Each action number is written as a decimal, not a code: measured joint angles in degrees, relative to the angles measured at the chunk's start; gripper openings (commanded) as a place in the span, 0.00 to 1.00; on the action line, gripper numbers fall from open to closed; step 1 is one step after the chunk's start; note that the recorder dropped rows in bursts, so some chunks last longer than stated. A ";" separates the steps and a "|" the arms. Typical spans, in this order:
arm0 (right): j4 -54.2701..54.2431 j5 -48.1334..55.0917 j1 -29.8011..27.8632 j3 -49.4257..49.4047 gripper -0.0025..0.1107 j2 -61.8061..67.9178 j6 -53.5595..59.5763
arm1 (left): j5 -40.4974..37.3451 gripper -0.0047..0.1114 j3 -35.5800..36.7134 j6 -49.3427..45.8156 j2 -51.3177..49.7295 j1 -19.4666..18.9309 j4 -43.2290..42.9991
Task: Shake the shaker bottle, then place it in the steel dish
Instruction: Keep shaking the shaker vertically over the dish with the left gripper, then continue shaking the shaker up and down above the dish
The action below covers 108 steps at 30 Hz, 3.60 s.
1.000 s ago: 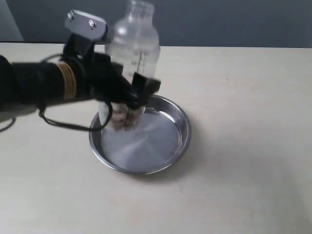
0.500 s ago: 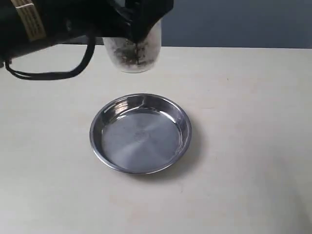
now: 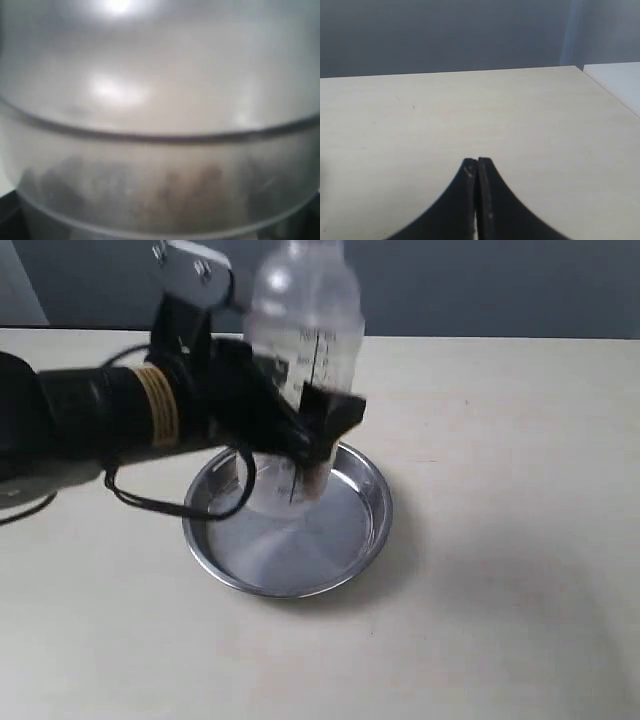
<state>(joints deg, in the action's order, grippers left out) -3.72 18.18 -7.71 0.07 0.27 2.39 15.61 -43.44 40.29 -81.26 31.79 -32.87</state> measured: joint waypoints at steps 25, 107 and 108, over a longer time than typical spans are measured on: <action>0.00 0.00 0.00 0.00 0.01 0.00 0.00 | -6.74 0.04 -0.47 -3.78 0.79 0.33 1.12; 0.00 0.00 0.00 0.00 0.01 0.00 0.00 | 1.58 0.04 2.62 -17.38 0.86 -0.15 9.94; 0.00 0.00 0.00 0.00 0.01 0.00 0.00 | 4.15 0.04 1.64 -18.42 1.85 -0.45 9.94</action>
<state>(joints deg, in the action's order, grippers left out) -3.72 18.18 -7.71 0.07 0.27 2.39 19.76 -41.79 21.87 -79.41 31.34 -22.92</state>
